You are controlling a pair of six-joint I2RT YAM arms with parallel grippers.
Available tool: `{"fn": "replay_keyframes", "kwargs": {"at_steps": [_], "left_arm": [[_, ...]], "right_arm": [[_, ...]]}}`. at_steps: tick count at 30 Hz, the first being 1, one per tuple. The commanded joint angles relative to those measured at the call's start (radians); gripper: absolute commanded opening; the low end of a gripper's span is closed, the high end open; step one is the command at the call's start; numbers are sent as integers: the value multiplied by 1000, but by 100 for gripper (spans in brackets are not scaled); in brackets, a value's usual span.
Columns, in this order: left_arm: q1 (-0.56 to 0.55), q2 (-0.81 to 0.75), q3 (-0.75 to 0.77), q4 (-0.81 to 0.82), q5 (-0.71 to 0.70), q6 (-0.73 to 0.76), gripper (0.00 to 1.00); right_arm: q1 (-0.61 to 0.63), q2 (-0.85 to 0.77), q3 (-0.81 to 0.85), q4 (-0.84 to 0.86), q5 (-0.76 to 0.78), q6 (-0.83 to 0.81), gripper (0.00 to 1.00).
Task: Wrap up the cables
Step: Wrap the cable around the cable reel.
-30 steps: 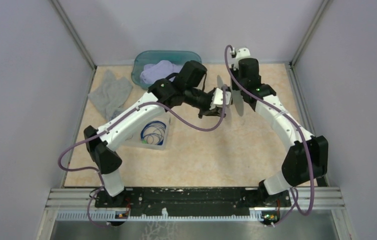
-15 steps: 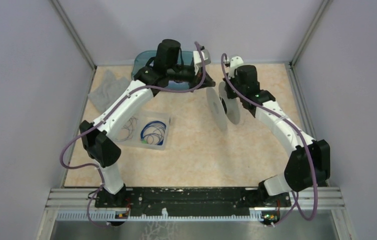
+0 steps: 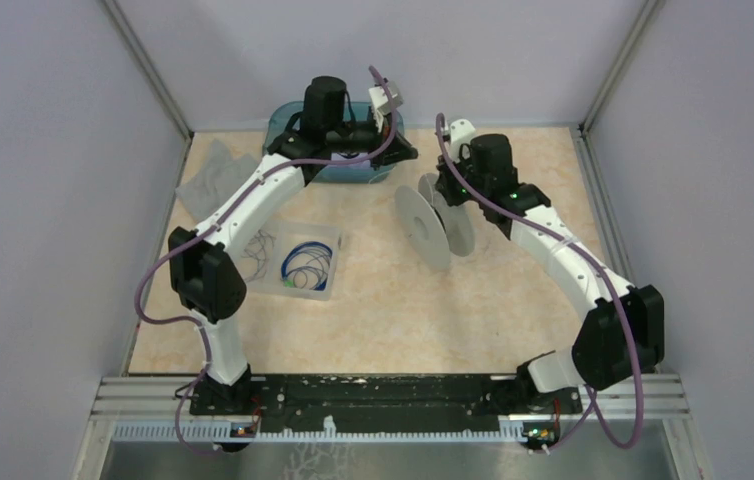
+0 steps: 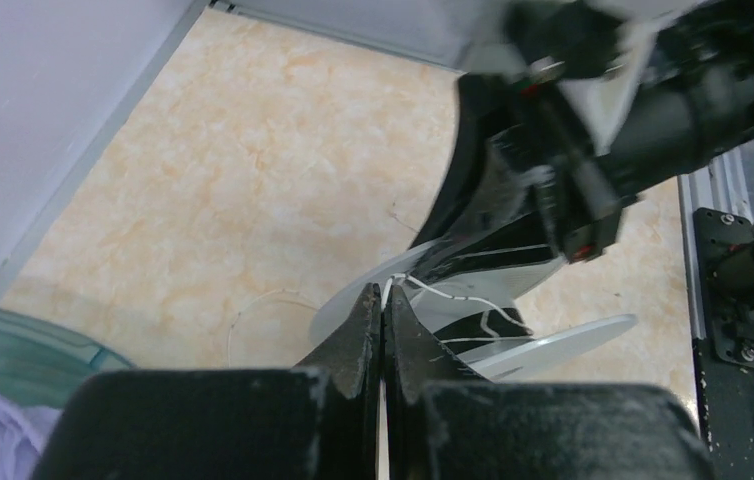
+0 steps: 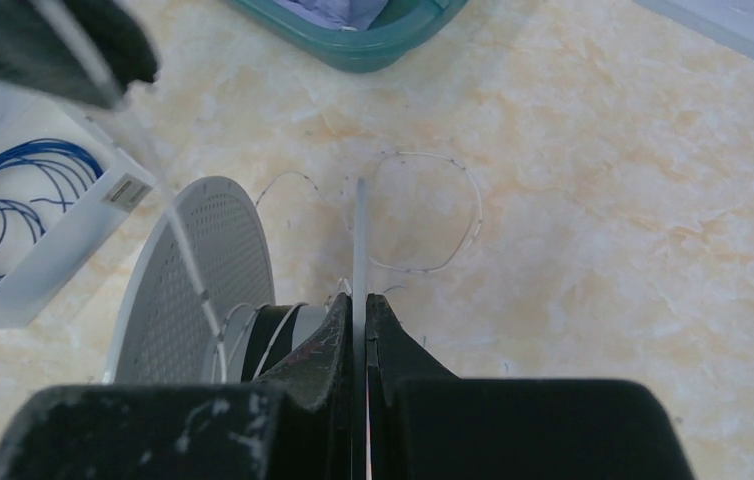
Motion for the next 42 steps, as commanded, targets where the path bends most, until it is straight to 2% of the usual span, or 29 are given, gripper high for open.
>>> {"fn": "replay_keyframes", "kwargs": {"at_steps": [1,8,21,37,42], "left_arm": [[47,8,-63,91,-49,-71,0],[103,-1,-202,129,-31,-79,0],[130,-29,-367,175,54,-28,0],[128,20,-475,386,225,-175,19],[127,43,-483,460,248,-213,20]], "right_arm": [[8,-79,47,23,-91,-4,0],[8,-82,113,-26,-152,14,0],[-51,-43,333,-118,-207,101,0],[-116,-14,575,-193,-260,200,0],[-126,-9,613,-200,-284,225,0]]}}
